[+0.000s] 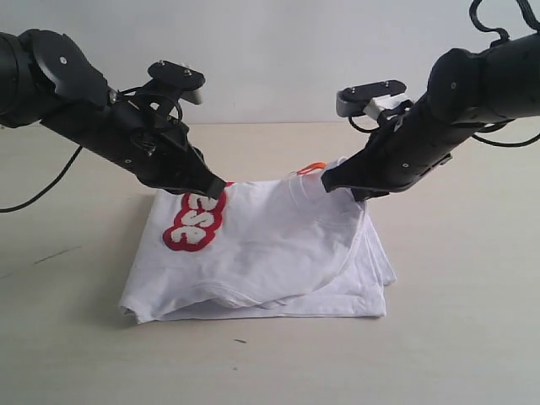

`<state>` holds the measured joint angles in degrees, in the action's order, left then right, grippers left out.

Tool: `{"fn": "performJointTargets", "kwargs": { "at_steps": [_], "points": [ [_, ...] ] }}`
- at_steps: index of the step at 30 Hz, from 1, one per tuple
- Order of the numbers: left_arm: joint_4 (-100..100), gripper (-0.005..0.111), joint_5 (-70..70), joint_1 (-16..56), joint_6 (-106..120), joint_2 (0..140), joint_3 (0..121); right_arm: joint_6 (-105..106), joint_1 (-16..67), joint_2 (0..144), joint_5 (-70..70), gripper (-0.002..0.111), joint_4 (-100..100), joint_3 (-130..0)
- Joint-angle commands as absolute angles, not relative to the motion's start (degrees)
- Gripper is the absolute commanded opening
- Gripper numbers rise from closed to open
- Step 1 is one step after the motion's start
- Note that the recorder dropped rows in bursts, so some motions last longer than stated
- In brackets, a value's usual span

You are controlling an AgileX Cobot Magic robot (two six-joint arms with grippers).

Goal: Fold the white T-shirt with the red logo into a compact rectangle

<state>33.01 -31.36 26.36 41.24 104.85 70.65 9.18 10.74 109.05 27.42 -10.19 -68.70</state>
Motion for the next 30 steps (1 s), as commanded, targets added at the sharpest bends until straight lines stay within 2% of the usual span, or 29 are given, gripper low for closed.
{"fn": "performJointTargets", "kwargs": {
  "at_steps": [1, 5, 10, 13, 18, 20, 25, 30],
  "points": [
    [33.2, 0.0, -31.1, 26.3, 41.1, 104.6, 70.6, 1.3, 10.6, 112.1, 27.6, 0.0, -0.8, -69.1],
    [33.2, 0.0, -31.2, 26.3, 41.1, 104.6, 70.6, -0.4, 10.6, 114.5, 27.4, 0.01, 0.9, -69.1],
    [33.2, 0.0, -31.2, 26.3, 41.1, 104.6, 70.6, 0.0, 10.6, 114.3, 27.3, 0.034, 1.1, -69.7],
    [33.2, 0.0, -31.2, 26.3, 41.1, 104.6, 70.6, -0.5, 10.6, 112.6, 29.9, 0.038, 1.1, -72.1],
    [33.2, 0.0, -31.2, 26.3, 41.1, 104.6, 70.6, 0.3, 10.6, 108.2, 31.7, 0.038, -5.1, -73.6],
    [33.0, 0.0, -31.2, 26.3, 41.1, 104.6, 70.6, 3.8, 10.6, 107.8, 32.9, 0.034, -10.6, -73.6],
    [32.7, 0.0, -31.0, 26.3, 41.1, 104.6, 70.6, 16.9, 11.7, 111.5, 32.8, 0.0, -22.7, -70.9],
    [32.7, 0.0, -31.7, 26.3, 40.8, 104.6, 70.6, 17.1, 12.0, 118.2, 31.9, 0.0, -21.4, -70.6]
  ]
}}
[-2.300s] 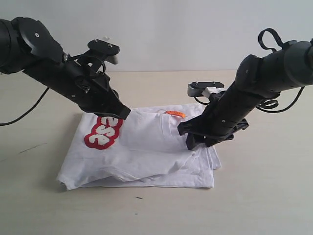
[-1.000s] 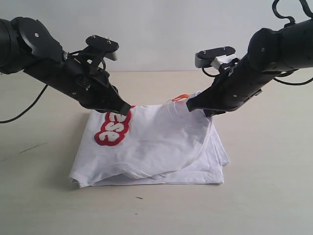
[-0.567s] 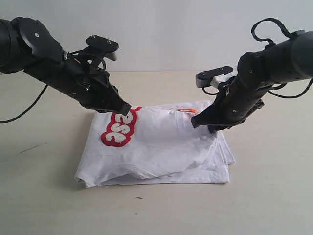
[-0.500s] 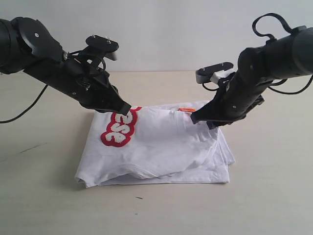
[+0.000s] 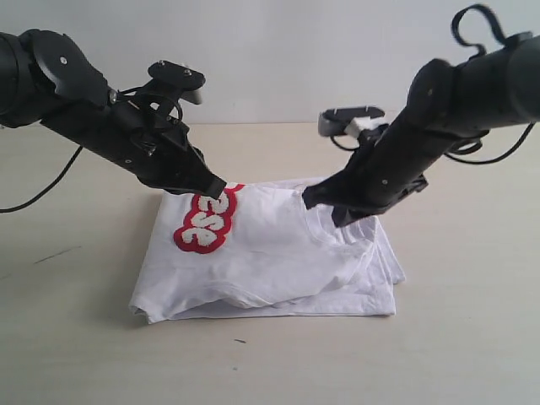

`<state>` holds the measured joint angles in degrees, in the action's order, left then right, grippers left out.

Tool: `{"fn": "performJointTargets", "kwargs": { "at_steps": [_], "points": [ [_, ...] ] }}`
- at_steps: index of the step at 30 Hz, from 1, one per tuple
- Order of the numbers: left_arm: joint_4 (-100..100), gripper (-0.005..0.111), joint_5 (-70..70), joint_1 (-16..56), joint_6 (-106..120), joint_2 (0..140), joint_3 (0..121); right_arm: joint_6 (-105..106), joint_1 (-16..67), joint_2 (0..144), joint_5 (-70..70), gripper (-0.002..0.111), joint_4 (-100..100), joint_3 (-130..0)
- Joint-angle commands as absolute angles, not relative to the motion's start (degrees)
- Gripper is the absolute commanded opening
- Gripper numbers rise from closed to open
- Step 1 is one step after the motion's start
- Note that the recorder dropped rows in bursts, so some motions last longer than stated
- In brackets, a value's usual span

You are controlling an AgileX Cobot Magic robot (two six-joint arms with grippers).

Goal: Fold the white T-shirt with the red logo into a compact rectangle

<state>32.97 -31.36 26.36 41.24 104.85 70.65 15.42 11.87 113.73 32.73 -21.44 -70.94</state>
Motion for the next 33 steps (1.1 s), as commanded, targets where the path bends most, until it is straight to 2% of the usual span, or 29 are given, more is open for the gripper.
{"fn": "performJointTargets", "kwargs": {
  "at_steps": [1, 8, 15, 26, 33],
  "points": [
    [32.7, 0.0, -31.9, 26.3, 40.8, 104.6, 70.6, 16.8, 12.0, 119.3, 31.7, 0.0, -20.3, -70.7],
    [32.6, 0.0, -32.5, 26.3, 40.8, 104.6, 70.6, 13.2, 12.0, 120.8, 34.0, 0.0, -15.4, -73.8],
    [32.4, 0.0, -45.3, 27.0, 43.7, 109.3, 70.6, 13.2, 12.0, 116.9, 35.2, 0.0, -16.4, -75.3],
    [24.8, 0.0, -44.7, 29.7, 39.3, 119.4, 70.6, 13.4, 12.0, 116.6, 36.7, 0.0, -16.4, -75.3],
    [23.1, 0.0, -43.6, 29.7, 38.5, 116.8, 70.6, 13.4, 12.0, 116.6, 36.6, 0.0, -16.4, -75.3]
  ]
}}
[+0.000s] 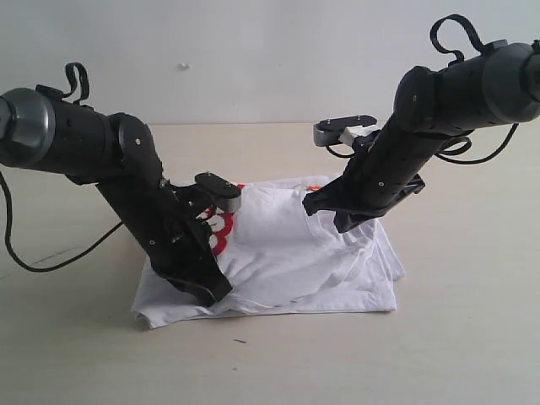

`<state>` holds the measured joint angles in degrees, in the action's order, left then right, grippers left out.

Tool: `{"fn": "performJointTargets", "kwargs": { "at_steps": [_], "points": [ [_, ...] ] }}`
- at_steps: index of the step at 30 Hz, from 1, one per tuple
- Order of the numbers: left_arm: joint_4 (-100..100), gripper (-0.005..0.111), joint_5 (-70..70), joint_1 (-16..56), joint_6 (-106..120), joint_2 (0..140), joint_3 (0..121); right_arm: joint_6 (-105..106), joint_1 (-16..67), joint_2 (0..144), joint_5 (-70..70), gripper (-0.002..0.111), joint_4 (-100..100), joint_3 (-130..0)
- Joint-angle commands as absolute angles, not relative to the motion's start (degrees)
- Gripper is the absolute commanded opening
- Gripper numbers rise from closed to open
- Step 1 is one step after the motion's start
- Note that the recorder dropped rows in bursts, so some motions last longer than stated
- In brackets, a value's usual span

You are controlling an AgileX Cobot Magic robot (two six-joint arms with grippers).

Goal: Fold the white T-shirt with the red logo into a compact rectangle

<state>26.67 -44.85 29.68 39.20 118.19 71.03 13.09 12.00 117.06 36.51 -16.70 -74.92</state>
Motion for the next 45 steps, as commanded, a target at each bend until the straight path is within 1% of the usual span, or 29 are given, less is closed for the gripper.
{"fn": "performJointTargets", "kwargs": {
  "at_steps": [1, 5, 9, 20, 25, 31, 38, 45],
  "points": [
    [23.1, 0.0, -43.1, 29.7, 38.5, 115.7, 70.6, 13.4, 12.0, 116.6, 36.6, 0.0, -16.4, -75.3],
    [24.5, 0.0, -40.1, 29.7, 38.8, 111.2, 70.6, 13.4, 12.0, 116.9, 37.4, 0.0, -16.7, -75.3],
    [26.0, 0.0, -37.4, 29.7, 38.6, 109.5, 70.6, 13.4, 12.0, 118.6, 37.8, 0.0, -16.9, -75.3],
    [24.2, 0.0, -37.3, 29.7, 38.6, 120.9, 70.6, 13.4, 12.0, 121.7, 39.1, 0.0, -16.4, -75.3],
    [21.0, 0.0, -37.1, 29.6, 38.5, 120.6, 70.6, 13.4, 12.0, 121.2, 39.0, 0.0, -15.5, -75.3],
    [23.6, 0.0, -34.3, 27.9, 38.5, 112.3, 70.6, 13.4, 12.0, 115.5, 38.0, 0.0, -15.5, -75.3],
    [29.5, 0.0, -32.2, 25.5, 38.3, 99.1, 70.6, 13.4, 12.0, 103.6, 37.6, 0.0, -16.5, -75.0],
    [34.3, 0.0, -32.1, 23.3, 36.6, 86.4, 70.6, 13.2, 12.0, 87.9, 31.1, 0.0, -17.2, -68.5]
  ]
}}
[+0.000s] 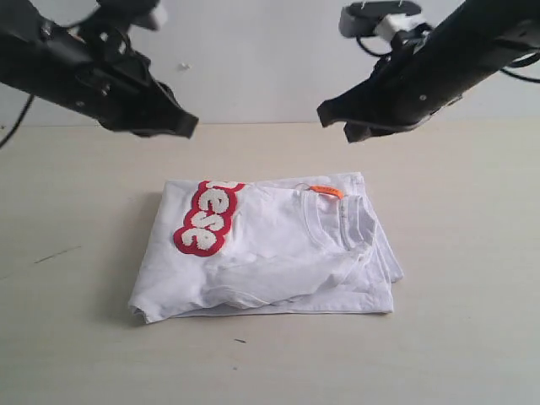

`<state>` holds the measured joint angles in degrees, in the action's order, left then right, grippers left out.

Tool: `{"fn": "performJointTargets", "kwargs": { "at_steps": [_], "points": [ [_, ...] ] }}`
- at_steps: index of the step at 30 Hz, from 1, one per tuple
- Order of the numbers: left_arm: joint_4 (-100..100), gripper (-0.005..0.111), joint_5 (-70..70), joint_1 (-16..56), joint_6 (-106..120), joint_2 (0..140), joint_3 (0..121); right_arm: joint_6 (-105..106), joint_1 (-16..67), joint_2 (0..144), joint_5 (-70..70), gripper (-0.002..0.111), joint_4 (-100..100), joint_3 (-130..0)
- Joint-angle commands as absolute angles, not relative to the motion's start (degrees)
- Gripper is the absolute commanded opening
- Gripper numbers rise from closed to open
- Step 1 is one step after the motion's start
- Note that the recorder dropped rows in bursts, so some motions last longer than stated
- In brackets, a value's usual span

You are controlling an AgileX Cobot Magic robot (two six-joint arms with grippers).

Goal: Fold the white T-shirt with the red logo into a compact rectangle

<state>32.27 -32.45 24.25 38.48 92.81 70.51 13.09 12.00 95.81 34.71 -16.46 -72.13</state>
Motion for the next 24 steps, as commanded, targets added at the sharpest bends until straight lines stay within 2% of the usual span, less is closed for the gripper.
{"fn": "performJointTargets", "kwargs": {
  "at_steps": [1, 8, 18, 24],
  "points": [
    [34.3, 0.0, -32.1, 23.3, 36.2, 84.5, 70.6, 13.2, 12.0, 85.2, 30.6, 0.0, -17.4, -67.5],
    [34.8, 0.0, -30.5, 23.3, 32.1, 73.0, 69.2, 13.2, 12.0, 66.4, 28.3, 0.0, -19.0, -60.5],
    [34.8, 0.0, -17.4, 23.3, 28.0, 47.9, 53.3, 10.8, 12.0, 38.3, 28.7, 0.0, -19.0, -55.0],
    [34.8, 0.0, -15.7, 23.3, 28.0, 31.6, 45.9, 10.0, 12.0, 26.1, 31.7, 0.0, -18.9, -54.1]
  ]
}}
